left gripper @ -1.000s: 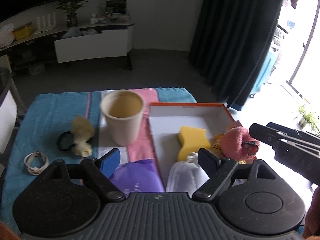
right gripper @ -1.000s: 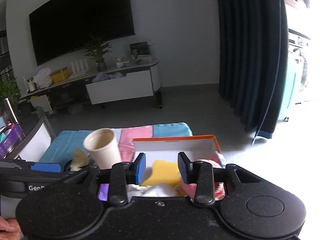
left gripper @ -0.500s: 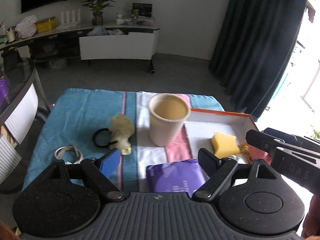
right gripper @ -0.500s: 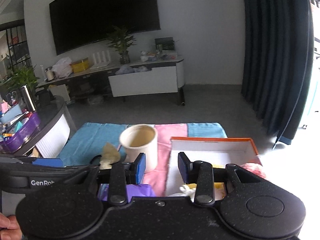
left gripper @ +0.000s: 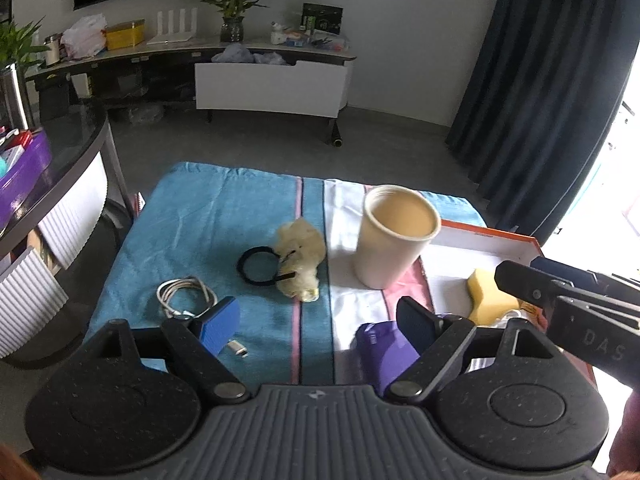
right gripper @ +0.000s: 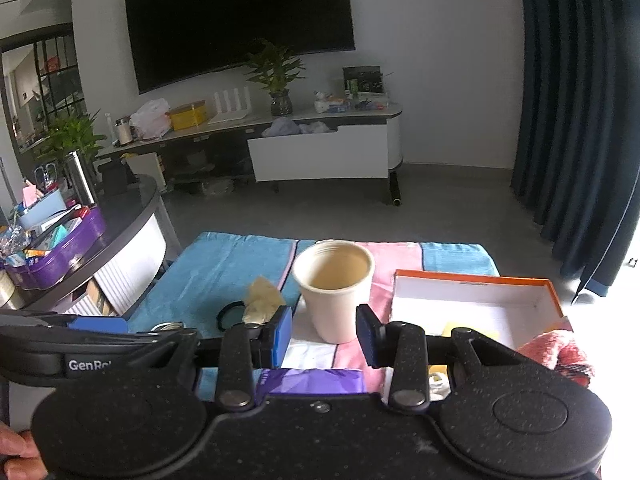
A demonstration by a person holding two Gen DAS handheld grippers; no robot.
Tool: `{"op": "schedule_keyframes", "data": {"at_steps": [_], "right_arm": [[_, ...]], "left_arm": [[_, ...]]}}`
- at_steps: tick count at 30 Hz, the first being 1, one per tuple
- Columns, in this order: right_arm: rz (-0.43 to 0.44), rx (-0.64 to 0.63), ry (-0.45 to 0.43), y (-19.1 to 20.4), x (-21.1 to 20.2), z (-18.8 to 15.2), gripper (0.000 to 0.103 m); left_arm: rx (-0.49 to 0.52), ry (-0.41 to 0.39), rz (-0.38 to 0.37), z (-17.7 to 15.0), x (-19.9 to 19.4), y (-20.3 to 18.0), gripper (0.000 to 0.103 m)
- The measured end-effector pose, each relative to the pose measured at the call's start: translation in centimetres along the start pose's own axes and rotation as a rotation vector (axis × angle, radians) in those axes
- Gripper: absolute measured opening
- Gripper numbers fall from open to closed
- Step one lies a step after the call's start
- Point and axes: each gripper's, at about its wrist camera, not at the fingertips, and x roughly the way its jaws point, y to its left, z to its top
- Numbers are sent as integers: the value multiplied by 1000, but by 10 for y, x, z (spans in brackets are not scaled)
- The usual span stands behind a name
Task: Organize soft objects
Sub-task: 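Withdraw both tools from the box toward the cable and glove, then grasp the white cable with the left tool while the right tool grasps the cream glove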
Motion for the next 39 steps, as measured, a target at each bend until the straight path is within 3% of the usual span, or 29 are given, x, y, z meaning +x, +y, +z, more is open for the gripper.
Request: {"op": "schedule_keyframes", "data": {"at_steps": [26,39], "right_arm": [[65,-52,66,41,34,-1,44],[80,-57,100,43,51,-8,44]], "left_arm": [[-82,34,61,-11,6,62,87],[-101,83,89,-29,33,94,88]]}}
